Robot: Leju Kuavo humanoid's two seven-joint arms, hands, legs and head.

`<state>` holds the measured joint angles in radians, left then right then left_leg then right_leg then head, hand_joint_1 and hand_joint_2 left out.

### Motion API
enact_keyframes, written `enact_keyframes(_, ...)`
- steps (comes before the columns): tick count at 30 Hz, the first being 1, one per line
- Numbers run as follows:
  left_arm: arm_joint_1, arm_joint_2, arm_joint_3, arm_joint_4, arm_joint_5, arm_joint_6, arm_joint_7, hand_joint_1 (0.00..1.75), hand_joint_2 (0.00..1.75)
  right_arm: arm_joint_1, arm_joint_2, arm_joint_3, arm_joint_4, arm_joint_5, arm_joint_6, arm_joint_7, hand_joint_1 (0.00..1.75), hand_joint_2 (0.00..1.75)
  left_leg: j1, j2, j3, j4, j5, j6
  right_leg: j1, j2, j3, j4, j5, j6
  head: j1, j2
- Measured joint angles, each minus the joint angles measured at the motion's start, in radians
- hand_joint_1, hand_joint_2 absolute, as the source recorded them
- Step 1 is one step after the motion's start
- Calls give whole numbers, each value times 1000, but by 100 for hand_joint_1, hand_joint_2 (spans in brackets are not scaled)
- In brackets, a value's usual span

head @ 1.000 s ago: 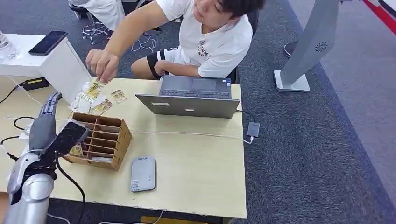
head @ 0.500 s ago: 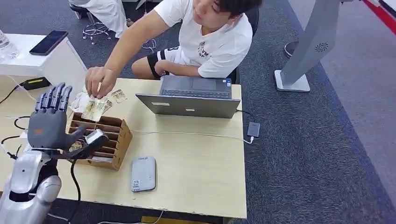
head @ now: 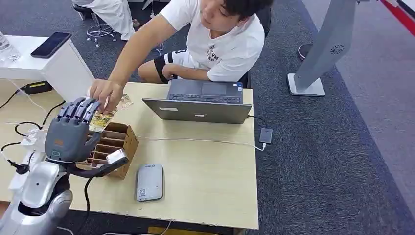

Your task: Pass the card to the sensor for recognition and then transmit it.

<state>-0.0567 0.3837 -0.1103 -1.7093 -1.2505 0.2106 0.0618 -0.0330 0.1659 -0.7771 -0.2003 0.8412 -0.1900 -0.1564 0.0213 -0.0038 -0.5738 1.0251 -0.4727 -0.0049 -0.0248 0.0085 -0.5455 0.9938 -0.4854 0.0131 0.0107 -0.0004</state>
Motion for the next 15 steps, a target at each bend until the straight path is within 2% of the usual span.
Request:
enact_keyframes(9,22,1,-67,-63,0,1,-12,175,175,0,8,0,1,-1,0,-16,0,175,0,0,0,0,0,0,0,0,0,0,0,0,0,0)
enact_keyframes(15,22,1,-90,-70,9,3,-21,175,175,0,8,-2,2,-1,-2,-19,0,175,0,0,0,0,1,-1,0,0,0,0,0,0,0,0)
